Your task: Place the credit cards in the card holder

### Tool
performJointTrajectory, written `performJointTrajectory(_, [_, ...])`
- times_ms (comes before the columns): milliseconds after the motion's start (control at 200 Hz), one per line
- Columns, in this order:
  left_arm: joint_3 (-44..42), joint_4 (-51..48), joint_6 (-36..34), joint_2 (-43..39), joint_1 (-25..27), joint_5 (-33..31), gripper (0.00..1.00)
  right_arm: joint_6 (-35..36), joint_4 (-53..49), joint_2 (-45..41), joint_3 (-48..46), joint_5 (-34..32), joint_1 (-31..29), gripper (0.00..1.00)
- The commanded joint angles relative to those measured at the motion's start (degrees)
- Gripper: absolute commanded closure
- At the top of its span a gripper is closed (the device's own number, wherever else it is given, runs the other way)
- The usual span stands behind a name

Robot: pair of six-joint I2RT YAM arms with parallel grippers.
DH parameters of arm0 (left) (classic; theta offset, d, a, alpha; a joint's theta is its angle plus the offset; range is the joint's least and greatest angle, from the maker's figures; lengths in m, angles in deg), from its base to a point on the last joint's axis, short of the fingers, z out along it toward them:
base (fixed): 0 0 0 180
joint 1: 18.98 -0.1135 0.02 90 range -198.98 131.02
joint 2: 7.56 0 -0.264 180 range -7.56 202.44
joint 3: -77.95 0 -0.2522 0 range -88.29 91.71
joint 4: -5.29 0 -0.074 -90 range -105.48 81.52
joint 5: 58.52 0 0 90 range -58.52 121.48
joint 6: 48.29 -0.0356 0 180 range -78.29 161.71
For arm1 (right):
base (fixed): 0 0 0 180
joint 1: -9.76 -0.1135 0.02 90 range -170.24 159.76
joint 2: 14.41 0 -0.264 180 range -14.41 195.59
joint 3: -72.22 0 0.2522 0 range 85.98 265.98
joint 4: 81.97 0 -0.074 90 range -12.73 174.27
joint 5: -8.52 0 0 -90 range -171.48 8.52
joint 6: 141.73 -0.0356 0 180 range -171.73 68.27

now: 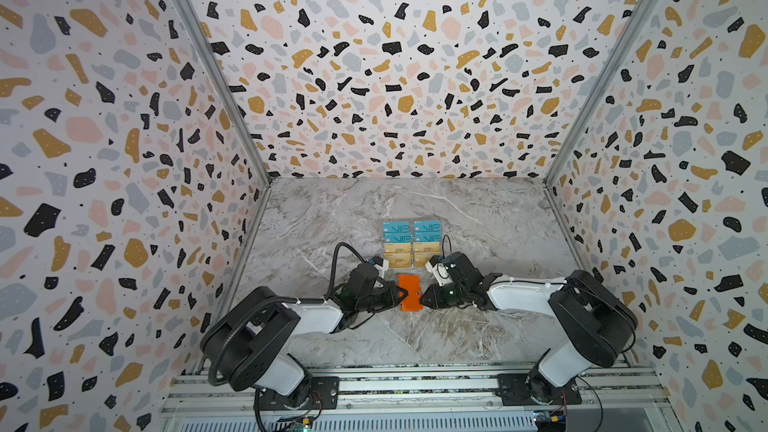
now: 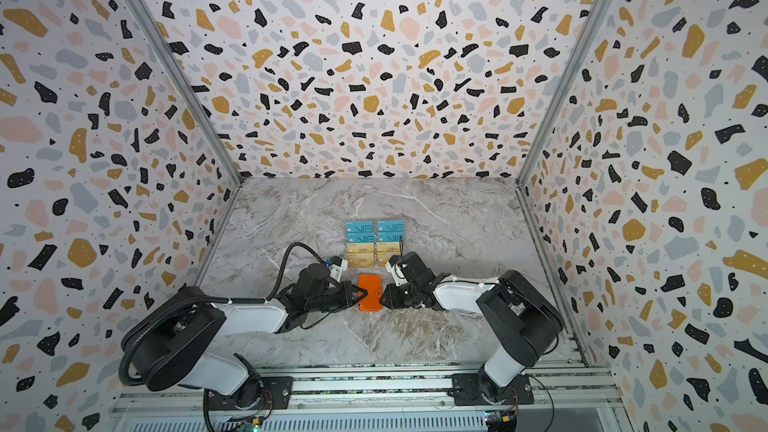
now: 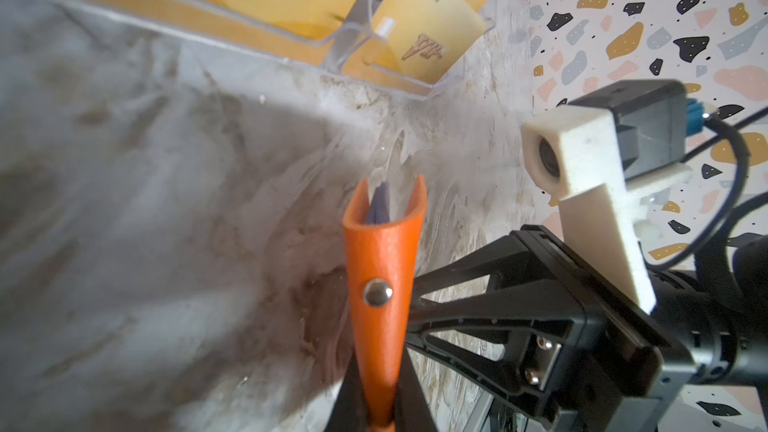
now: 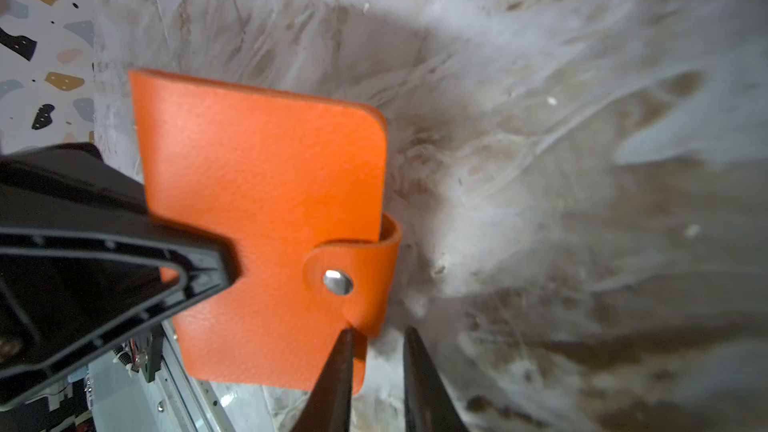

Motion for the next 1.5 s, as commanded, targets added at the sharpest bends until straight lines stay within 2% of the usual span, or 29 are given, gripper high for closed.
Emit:
performJointTrajectory(0, [5.6, -12.2, -4.5, -4.9, 0.0, -4.9, 0.95, 1.8, -7.2, -8.0, 4.7, -4.7, -0.6, 0.71])
performJointTrajectory(95, [10.5, -24.7, -8.7, -7.9, 0.5, -11.2, 0.94, 3.0, -11.9, -12.8, 7.0, -9.2, -1.4, 0.68])
performJointTrajectory(185, [13.8, -31.2, -8.9, -10.4, 1.7, -16.4, 0.94, 4.3, -16.1, -15.7, 9.7, -14.0, -2.9, 0.68])
performJointTrajectory(315, [16.8, -35.0, -6.8, -13.2, 4.6, -22.9, 0.94, 5.9, -21.6, -18.1, 14.1, -22.9, -6.2, 0.65])
performJointTrajectory(425, [18.6, -35.8, -5.6, -13.4, 7.1, -26.6, 0.94, 5.7, -22.0, -19.4, 15.3, -24.2, -7.2, 0.61])
performJointTrajectory(571, [21.4, -37.2, -5.7, -12.0, 9.2, -28.0, 0.95, 5.3, -19.0, -19.4, 15.4, -23.8, -8.5, 0.60])
performJointTrajectory(756, [22.0, -36.5, -5.6, -11.3, 10.2, -27.9, 0.97, 6.8, -15.1, -14.3, 17.1, -18.1, -8.9, 0.61])
performJointTrajectory(956, [21.9, -34.0, -5.6, -11.1, 10.8, -26.7, 0.98, 6.4, -14.8, -10.2, 18.4, -18.0, -9.2, 0.58])
performJointTrajectory(1266, [22.1, -32.2, -6.4, -10.8, 11.3, -24.8, 0.98, 6.0, -14.8, -5.2, 19.1, -22.4, -9.7, 0.57])
performJointTrajectory(1492, [22.0, -31.4, -7.1, -11.0, 11.7, -23.8, 0.98, 7.1, -15.9, -2.0, 20.1, -27.4, -10.0, 0.66])
